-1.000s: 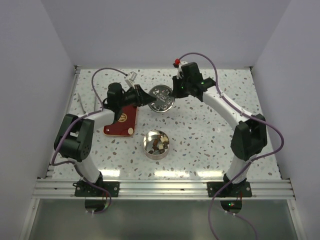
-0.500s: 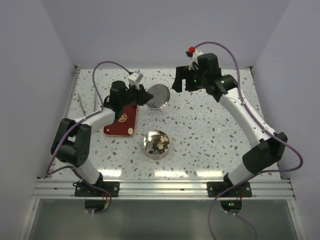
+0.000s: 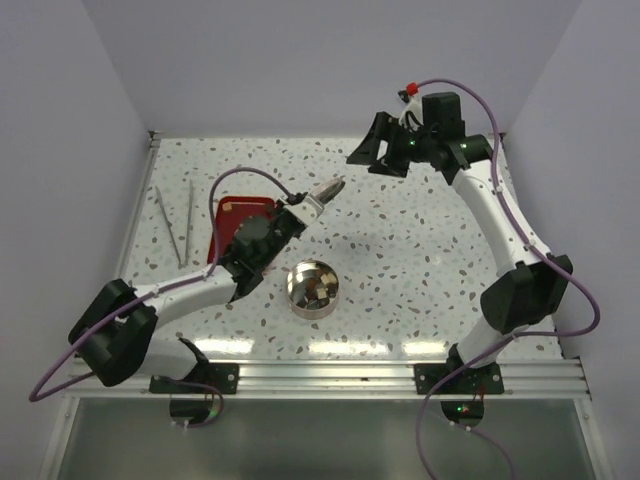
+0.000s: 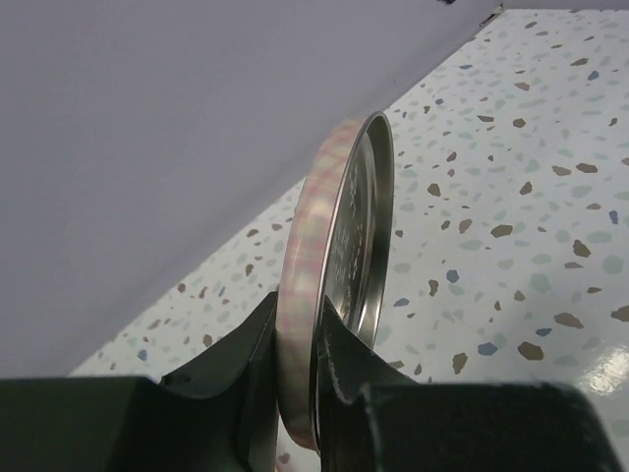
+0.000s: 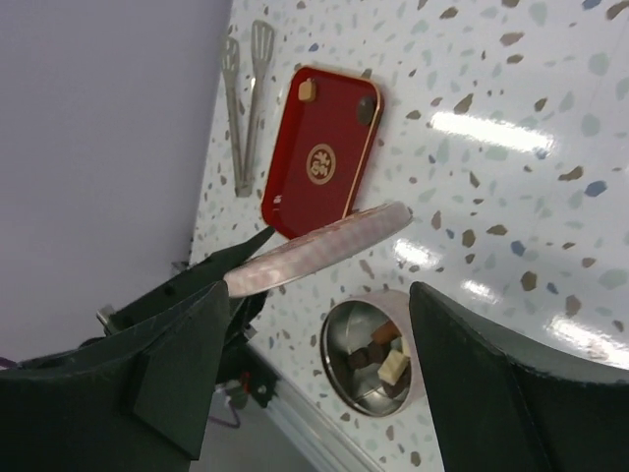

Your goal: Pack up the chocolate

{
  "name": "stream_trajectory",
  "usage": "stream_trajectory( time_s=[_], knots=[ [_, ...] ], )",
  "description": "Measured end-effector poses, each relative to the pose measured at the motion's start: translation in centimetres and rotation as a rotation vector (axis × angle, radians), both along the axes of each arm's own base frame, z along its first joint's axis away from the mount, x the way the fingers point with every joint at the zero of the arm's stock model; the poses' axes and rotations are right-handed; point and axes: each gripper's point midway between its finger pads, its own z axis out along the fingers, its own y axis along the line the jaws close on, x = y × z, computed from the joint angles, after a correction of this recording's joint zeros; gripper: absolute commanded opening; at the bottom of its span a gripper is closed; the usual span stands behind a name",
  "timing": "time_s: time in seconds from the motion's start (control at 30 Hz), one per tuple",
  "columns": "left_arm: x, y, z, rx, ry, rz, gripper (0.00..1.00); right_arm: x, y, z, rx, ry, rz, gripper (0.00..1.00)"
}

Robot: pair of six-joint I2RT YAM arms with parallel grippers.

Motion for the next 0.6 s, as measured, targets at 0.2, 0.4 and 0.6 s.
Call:
stream_trajectory(
  time_s=[0.2, 0.4, 0.6],
  knots=[
    [-1.8, -0.7, 1.8, 0.136, -0.210, 0.076, 0.00, -1.7, 0.9, -0.9, 0.046, 0.127, 0.037, 0.77],
    [-2.8, -0.5, 3.5, 0.204, -0.342, 0.135, 0.00, -2.8, 0.7, -1.8, 0.034, 0.195, 0.041, 0.77],
    [-4.1, -2.1, 4.0, 0.253, -0.413, 0.128, 0.00, -3.4, 1.1, -3.8, 0.055, 0.255, 0.058, 0.76]
  ],
)
